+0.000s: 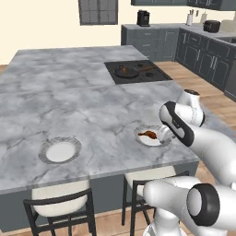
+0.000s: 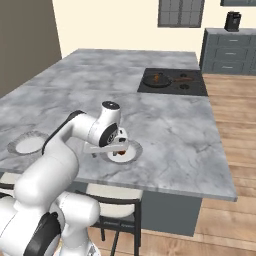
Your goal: Take the chicken drumsticks from the pan and place one on each plate on the dining counter.
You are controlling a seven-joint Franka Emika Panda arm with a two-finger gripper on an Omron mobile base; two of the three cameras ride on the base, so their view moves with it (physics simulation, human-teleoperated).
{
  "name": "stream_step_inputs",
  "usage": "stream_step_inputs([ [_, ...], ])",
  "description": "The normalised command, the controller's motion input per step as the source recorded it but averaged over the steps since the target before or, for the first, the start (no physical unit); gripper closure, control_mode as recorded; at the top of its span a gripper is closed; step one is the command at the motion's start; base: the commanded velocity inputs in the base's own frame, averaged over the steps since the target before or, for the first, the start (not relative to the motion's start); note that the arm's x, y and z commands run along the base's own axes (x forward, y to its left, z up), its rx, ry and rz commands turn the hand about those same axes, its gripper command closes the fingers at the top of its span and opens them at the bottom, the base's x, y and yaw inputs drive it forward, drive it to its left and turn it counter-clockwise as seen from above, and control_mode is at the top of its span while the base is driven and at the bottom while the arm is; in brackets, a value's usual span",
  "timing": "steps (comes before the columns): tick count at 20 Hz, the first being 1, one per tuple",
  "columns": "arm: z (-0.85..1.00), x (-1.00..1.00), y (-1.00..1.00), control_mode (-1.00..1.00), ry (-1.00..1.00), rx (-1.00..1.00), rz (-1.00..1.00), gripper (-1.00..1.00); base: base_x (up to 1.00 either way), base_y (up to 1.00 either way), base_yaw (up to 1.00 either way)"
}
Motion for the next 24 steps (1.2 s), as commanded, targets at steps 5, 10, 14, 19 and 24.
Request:
stream_step_inputs([
  [5,0.00,0.00,0.00,1.00,0.00,0.00,0.00,-1.00,-0.13,-0.34,0.00],
  [10,0.00,0.00,0.00,1.00,0.00,0.00,0.00,-1.00,0.00,-1.00,0.01],
  [14,0.00,0.00,0.00,1.00,0.00,0.00,0.00,-1.00,0.14,-1.00,0.00],
  [19,0.00,0.00,0.00,1.00,0.00,0.00,0.00,-1.00,0.24,-1.00,0.00],
  [24,0.00,0.00,0.00,1.00,0.00,0.00,0.00,-1.00,0.38,-0.95,0.00],
])
